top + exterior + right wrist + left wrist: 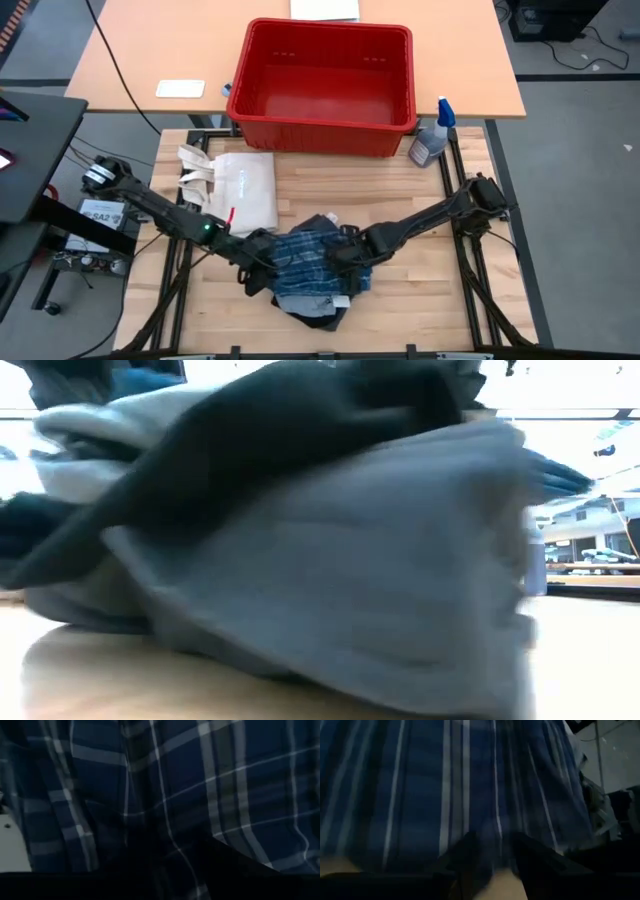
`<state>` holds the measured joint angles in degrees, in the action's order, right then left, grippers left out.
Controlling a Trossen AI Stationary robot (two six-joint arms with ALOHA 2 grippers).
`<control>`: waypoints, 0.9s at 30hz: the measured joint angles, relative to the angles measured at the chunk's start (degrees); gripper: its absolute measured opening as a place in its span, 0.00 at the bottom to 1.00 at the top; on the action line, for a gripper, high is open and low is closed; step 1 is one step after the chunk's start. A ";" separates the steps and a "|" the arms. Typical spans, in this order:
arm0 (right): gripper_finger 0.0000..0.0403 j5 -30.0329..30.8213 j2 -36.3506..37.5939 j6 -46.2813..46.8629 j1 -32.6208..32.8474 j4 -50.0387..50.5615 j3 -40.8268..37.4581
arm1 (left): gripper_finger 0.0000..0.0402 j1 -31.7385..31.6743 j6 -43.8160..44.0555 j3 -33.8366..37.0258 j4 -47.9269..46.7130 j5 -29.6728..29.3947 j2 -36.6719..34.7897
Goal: Sort clothes
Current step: Adjust the blue pants on top of the stacked clothes
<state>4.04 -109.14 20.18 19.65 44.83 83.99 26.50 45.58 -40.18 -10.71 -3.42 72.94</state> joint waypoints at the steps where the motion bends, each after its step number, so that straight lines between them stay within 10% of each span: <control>1: 0.40 -0.25 0.15 0.70 0.45 1.63 -0.05 | 0.34 0.07 0.13 0.00 -0.07 0.58 -0.36; 16: 0.40 8.61 10.81 4.35 1.27 2.01 0.72 | 0.34 0.35 -0.79 0.13 5.89 -3.82 -11.90; 21: 0.40 7.56 10.68 1.84 1.06 -10.25 0.72 | 0.34 -0.62 -4.84 0.07 9.62 -10.29 -7.84; 27: 0.40 5.34 8.91 0.50 0.74 -19.80 0.77 | 0.34 -2.49 -5.22 0.12 9.44 -3.14 0.69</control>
<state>9.38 -100.23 20.68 20.39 25.03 84.76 24.01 40.36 -40.06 -1.27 -6.56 73.63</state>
